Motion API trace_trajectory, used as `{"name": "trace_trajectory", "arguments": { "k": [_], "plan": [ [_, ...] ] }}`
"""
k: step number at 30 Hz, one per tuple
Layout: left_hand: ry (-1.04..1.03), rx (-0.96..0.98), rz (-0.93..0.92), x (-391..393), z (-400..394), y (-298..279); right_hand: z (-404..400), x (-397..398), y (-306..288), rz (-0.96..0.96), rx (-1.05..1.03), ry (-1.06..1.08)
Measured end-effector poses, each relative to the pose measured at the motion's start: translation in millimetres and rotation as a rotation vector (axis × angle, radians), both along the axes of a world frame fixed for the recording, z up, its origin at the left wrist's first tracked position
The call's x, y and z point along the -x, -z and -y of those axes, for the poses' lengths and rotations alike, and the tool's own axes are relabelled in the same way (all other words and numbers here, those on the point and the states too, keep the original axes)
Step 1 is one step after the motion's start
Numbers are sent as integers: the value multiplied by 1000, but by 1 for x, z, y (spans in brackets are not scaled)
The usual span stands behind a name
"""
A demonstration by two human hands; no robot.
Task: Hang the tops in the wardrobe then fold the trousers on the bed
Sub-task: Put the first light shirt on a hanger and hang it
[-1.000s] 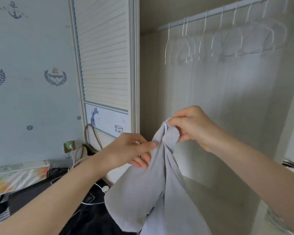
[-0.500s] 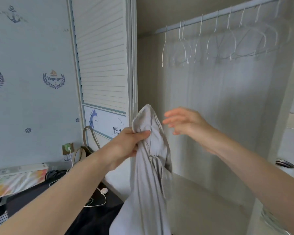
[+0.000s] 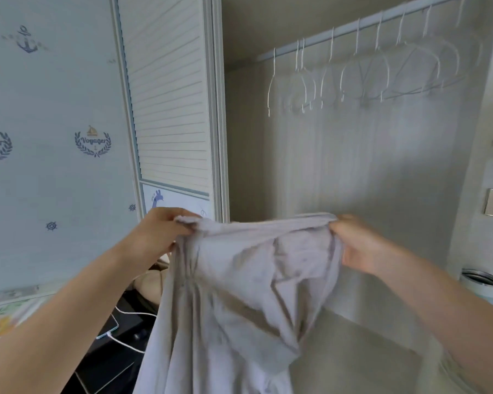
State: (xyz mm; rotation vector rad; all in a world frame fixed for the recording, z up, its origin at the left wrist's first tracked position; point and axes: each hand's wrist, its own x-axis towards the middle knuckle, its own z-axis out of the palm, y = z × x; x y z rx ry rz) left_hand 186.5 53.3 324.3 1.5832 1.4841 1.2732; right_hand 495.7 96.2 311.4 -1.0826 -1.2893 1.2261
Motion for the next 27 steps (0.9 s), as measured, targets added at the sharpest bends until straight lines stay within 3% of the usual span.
{"name": "trace_trajectory", "arguments": {
  "k": [5,10,13,19,21,24,27],
  "plan": [
    [244,213,-381,-48,15,21,6,0,-33,164,-117,-25],
    [435,349,-522,-114,29,44,10,4,-48,406,-244,-68],
    [454,364,-541,-126,26,68,8,-5,-53,511,-334,-12],
    [351,368,-849,-122,8,85,-3,-25,-36,804,-617,210],
    [312,382,-685,-115,-1,82,-16,-35,-20,1003,-676,234],
    [278,493,-41,-102,-19,69,-26,-45,8,1333,-412,125],
    [265,476,347,-101,-40,51,-13,-43,32,1407,-259,121]
  ]
}}
